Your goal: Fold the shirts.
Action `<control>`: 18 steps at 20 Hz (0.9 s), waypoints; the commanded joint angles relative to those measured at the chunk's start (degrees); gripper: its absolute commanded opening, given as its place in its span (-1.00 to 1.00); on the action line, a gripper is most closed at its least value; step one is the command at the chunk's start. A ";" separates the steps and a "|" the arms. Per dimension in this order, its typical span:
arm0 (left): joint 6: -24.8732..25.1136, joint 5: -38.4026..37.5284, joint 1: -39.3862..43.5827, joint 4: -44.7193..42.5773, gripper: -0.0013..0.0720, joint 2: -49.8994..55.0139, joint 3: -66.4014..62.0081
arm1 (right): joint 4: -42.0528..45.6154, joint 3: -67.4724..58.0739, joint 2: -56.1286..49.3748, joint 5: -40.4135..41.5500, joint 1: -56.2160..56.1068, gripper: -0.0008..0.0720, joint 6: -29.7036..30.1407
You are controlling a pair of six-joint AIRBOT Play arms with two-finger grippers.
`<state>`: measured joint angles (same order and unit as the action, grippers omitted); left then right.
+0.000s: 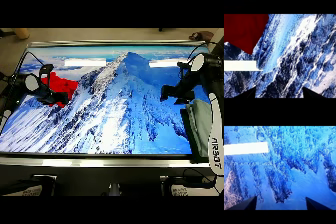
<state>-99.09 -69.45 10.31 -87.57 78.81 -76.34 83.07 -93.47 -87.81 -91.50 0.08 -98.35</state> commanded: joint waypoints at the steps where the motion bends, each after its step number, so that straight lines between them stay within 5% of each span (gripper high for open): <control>1: 0.02 0.00 0.02 -0.02 0.90 -0.02 0.02 | 0.00 0.02 -0.04 0.00 -0.04 0.76 -0.02; 13: 0.02 0.00 0.02 -0.02 0.90 -0.02 0.02 | -0.02 0.02 -0.02 0.17 -0.07 0.76 -0.02; 18: -0.22 8.00 0.13 0.83 0.90 1.36 0.04 | 0.04 0.02 -0.02 10.03 -0.07 0.76 -0.02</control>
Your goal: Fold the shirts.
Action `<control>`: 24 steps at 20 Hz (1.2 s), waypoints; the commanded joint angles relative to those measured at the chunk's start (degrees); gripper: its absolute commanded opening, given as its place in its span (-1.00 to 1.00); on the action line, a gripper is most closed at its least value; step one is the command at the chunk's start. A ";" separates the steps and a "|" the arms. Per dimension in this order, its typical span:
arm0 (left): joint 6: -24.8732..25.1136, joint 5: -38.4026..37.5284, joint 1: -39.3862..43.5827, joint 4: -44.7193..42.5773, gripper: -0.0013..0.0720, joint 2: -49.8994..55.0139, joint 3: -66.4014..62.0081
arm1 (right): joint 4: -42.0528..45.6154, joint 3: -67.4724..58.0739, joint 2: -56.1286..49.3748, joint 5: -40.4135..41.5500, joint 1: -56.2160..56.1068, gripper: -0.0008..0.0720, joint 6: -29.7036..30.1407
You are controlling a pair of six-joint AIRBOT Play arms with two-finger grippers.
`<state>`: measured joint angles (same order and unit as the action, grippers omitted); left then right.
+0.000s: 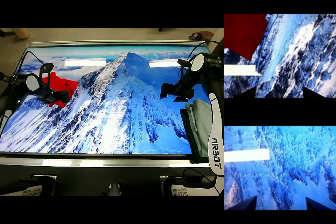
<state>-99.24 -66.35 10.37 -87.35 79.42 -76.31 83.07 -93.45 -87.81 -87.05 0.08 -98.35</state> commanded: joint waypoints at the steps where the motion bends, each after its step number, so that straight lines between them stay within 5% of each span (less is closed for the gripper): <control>1: -0.04 6.75 0.07 0.57 0.90 1.38 0.02 | 0.00 0.00 -0.04 6.12 -0.07 0.76 -0.02; 3: -0.09 13.64 -0.50 -2.43 0.86 2.95 -0.28 | -0.07 0.00 -0.04 6.03 -0.07 0.76 -0.02; 5: -7.80 10.32 -4.72 -6.29 0.73 7.02 -3.52 | -0.02 0.02 -0.04 5.75 -0.07 0.76 0.02; 7: -12.33 4.59 -12.44 -2.03 1.00 11.91 -6.10 | -0.11 0.02 -0.04 5.55 -0.07 0.76 0.04; 11: -9.73 10.25 -20.87 10.95 1.00 16.83 -5.79 | -0.20 0.02 -0.04 6.14 -0.07 0.76 1.20; 16: -10.69 16.65 -18.56 13.03 0.95 21.92 -5.81 | -0.81 0.00 -0.04 6.40 -0.07 0.76 2.19; 18: -10.69 17.57 -18.14 13.57 -0.55 22.45 -5.86 | -1.22 0.00 -0.02 5.90 -0.07 0.76 2.19; 19: -9.05 18.47 -17.97 15.50 -0.90 21.70 -5.95 | -1.27 0.00 0.02 5.55 -0.07 0.76 2.19; 24: 5.90 21.66 -12.11 17.94 -0.90 7.26 -11.39 | -1.14 -0.94 3.80 7.10 -0.04 0.76 4.59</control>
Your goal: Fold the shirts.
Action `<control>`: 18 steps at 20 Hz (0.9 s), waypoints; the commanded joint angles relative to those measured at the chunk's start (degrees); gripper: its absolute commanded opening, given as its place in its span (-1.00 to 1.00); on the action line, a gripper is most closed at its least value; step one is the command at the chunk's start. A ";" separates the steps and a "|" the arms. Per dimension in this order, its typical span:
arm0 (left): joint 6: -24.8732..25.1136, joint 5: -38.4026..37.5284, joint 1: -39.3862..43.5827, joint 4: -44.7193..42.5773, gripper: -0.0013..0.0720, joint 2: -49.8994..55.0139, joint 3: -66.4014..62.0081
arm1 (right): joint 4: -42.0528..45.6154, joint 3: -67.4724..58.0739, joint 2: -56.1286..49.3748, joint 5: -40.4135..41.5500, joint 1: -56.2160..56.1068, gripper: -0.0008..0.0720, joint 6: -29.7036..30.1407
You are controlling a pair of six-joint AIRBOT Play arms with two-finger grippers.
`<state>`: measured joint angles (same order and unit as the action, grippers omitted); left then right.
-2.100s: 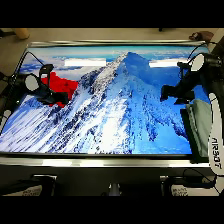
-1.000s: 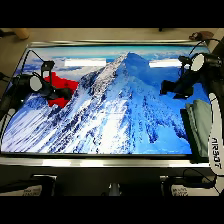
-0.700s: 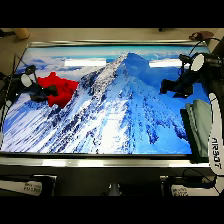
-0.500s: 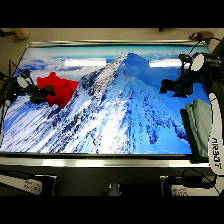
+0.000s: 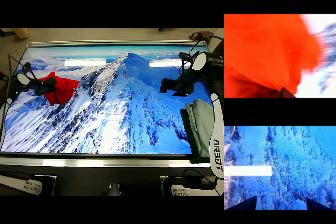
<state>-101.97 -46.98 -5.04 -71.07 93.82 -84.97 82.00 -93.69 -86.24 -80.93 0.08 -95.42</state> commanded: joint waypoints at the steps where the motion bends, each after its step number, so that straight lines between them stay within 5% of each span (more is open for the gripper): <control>1: 10.71 3.67 6.32 1.66 -0.90 -12.35 -3.93 | 0.24 -1.84 4.26 1.86 -0.04 0.76 1.86; 7: 10.71 23.52 27.93 -2.80 -0.90 -38.95 -4.92 | 2.75 -10.84 23.23 11.65 -0.04 0.76 1.81; 10: 7.10 15.47 30.82 -5.75 -0.90 -41.20 -4.87 | 3.34 -11.06 32.06 11.80 -0.04 0.76 1.77; 14: 5.29 2.58 31.30 -6.12 -0.90 -36.65 4.76 | 3.61 -10.03 31.36 -8.94 -0.04 0.76 1.62; 16: 4.42 3.21 32.68 -5.90 -0.90 -33.51 14.97 | 2.47 -4.00 27.74 -15.13 -0.07 0.76 1.70; 18: 0.79 6.49 34.60 -5.88 -0.90 -29.83 24.92 | -1.81 7.52 25.22 -12.50 -0.07 0.76 1.86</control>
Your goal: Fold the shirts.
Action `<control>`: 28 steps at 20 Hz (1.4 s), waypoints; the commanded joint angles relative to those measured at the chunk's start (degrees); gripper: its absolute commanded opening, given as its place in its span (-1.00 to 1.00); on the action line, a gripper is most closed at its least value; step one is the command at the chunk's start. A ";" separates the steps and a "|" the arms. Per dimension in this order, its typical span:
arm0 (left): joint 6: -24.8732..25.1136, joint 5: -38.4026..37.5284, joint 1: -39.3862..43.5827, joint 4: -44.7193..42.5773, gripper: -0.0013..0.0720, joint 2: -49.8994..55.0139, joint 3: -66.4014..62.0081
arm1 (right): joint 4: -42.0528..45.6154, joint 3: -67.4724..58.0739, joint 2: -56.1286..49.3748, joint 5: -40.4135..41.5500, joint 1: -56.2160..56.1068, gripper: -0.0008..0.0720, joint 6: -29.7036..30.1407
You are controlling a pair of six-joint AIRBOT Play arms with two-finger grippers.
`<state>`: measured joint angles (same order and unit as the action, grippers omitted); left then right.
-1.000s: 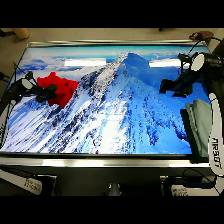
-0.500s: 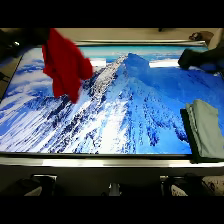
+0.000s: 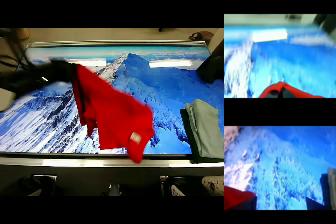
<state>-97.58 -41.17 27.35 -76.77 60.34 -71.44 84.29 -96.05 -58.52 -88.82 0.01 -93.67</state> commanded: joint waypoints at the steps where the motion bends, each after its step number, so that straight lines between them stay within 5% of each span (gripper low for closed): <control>1: -5.18 2.08 3.23 -0.17 -0.90 5.68 15.72 | -7.17 16.50 -3.28 -1.68 0.00 0.77 0.13; 10: -4.00 -6.88 4.39 -8.96 -0.90 4.55 21.16 | -35.80 60.11 -5.16 24.22 -0.87 0.90 6.91; 18: -4.02 -10.10 4.39 -10.93 -0.90 0.85 21.14 | -48.83 62.60 -16.85 41.22 -15.61 0.86 9.77; 19: -4.02 -10.10 4.39 -10.93 -0.90 0.68 21.14 | -50.77 62.60 -17.46 42.64 -15.58 0.79 9.75; 20: -4.00 -10.10 4.39 -10.95 -0.90 0.59 21.14 | -52.04 62.60 -17.79 44.00 -15.58 0.34 9.75; 21: -4.00 -10.10 4.39 -10.95 -0.90 0.59 21.14 | -52.63 62.38 -17.70 44.96 -15.56 -0.60 9.77; 22: -3.98 -10.12 4.39 -11.54 -0.90 0.52 21.07 | -52.50 61.44 -17.46 44.09 -15.06 -0.92 10.56; 24: -4.00 -11.45 4.37 -15.63 -0.90 -0.52 19.02 | -49.88 56.17 -15.26 37.68 -11.82 -0.92 16.15; 28: -3.87 -19.17 3.28 -26.27 -0.90 -6.80 3.06 | -37.11 34.18 -2.89 24.76 -0.15 -0.92 15.72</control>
<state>-101.58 -55.46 31.40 -95.94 57.21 -59.33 40.18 -49.19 -68.34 -56.03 -6.63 -79.20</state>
